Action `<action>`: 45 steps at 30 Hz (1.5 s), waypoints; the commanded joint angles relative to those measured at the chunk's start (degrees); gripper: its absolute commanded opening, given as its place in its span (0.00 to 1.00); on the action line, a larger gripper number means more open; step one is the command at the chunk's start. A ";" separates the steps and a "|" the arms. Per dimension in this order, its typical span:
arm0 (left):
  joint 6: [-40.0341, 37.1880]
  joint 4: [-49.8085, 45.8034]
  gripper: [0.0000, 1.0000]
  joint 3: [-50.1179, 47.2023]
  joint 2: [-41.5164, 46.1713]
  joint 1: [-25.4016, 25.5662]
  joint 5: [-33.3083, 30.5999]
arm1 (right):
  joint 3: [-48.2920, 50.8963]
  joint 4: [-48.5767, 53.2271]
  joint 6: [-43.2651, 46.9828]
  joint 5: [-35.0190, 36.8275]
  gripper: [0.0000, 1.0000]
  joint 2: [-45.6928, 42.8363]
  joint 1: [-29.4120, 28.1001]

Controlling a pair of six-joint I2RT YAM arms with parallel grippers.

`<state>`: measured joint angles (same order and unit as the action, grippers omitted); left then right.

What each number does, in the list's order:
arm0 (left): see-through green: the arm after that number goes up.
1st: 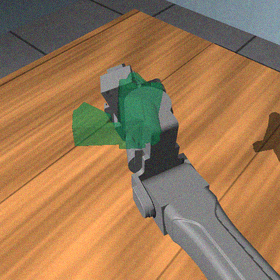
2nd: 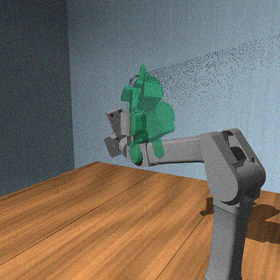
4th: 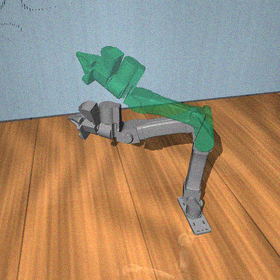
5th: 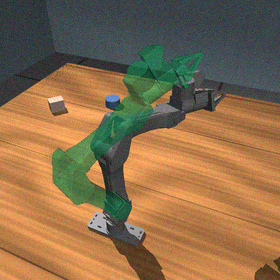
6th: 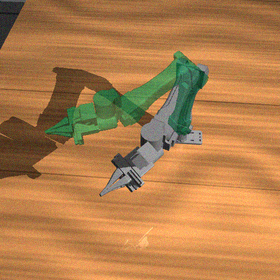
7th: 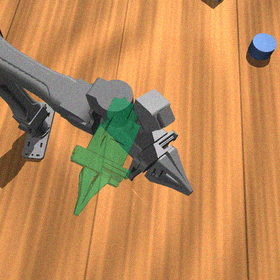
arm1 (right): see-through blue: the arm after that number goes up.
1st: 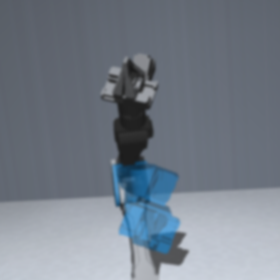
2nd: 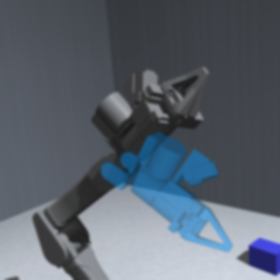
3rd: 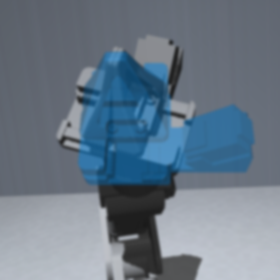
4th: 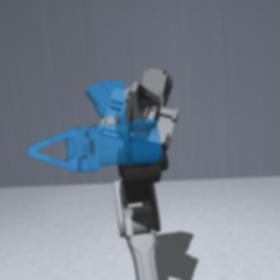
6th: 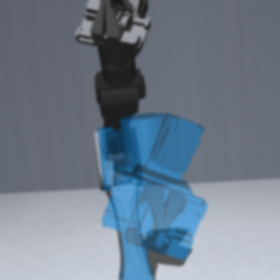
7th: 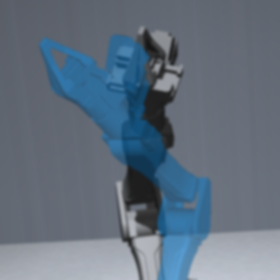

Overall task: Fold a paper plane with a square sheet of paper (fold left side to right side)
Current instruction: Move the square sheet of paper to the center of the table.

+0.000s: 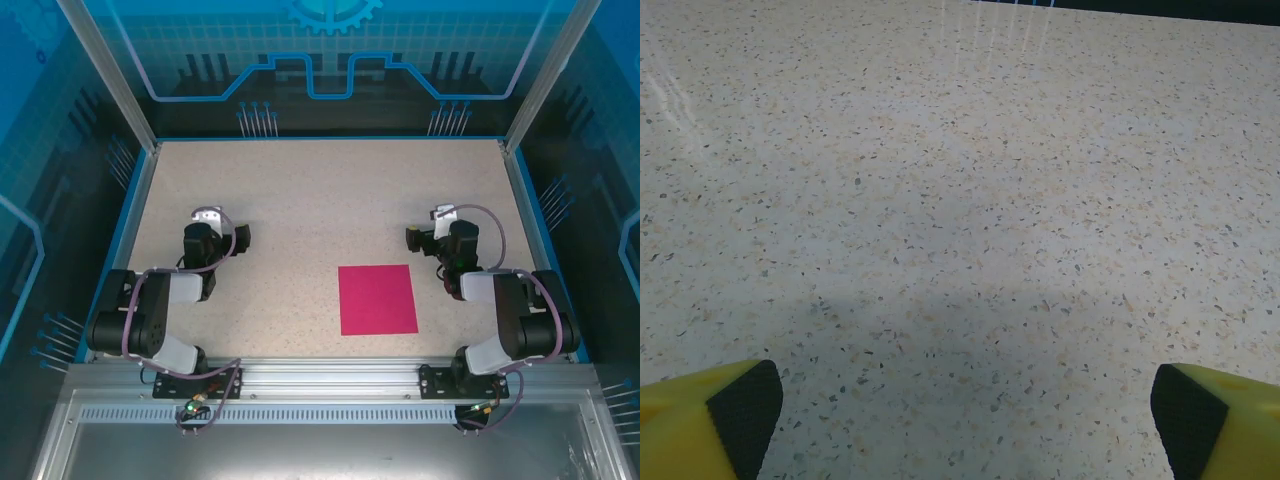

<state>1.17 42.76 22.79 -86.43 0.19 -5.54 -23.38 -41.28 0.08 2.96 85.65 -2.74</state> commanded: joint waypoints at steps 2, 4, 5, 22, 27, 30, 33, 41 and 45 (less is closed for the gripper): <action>-1.06 1.62 0.99 1.22 -0.35 0.31 1.40 | -1.13 -2.05 0.59 0.64 0.99 0.58 -0.79; -1.08 1.69 0.99 1.22 -0.34 0.34 1.41 | -1.25 -2.01 0.54 0.64 0.99 0.57 -0.84; -1.08 1.62 0.99 1.21 -0.36 0.34 1.40 | -1.25 -2.05 0.56 0.69 0.99 0.57 -0.80; -1.08 1.62 0.99 1.26 -0.32 0.34 1.50 | -1.29 -1.97 0.55 0.64 0.99 0.57 -0.82; -1.08 1.66 0.99 1.21 -0.38 0.30 1.49 | -1.28 -2.02 0.54 0.61 0.99 0.57 -0.79; -1.08 1.67 0.99 1.21 -0.40 0.34 1.50 | -1.26 -2.00 0.54 0.64 0.99 0.57 -0.85; -1.08 1.63 0.99 1.22 -0.39 0.34 1.48 | -1.30 -1.88 0.46 0.33 0.99 0.57 -0.68; -0.99 1.72 0.99 1.19 -0.24 0.21 1.50 | -2.51 0.74 0.58 -1.70 0.99 0.05 -0.15; 0.40 -5.75 0.99 2.54 5.39 0.34 -1.47 | -7.96 18.65 0.55 -5.32 0.99 -8.80 0.03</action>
<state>1.17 41.19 22.87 -85.47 0.19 -5.72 -26.57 -34.11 0.10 1.32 83.31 -2.70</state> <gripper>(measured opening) 0.987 0.992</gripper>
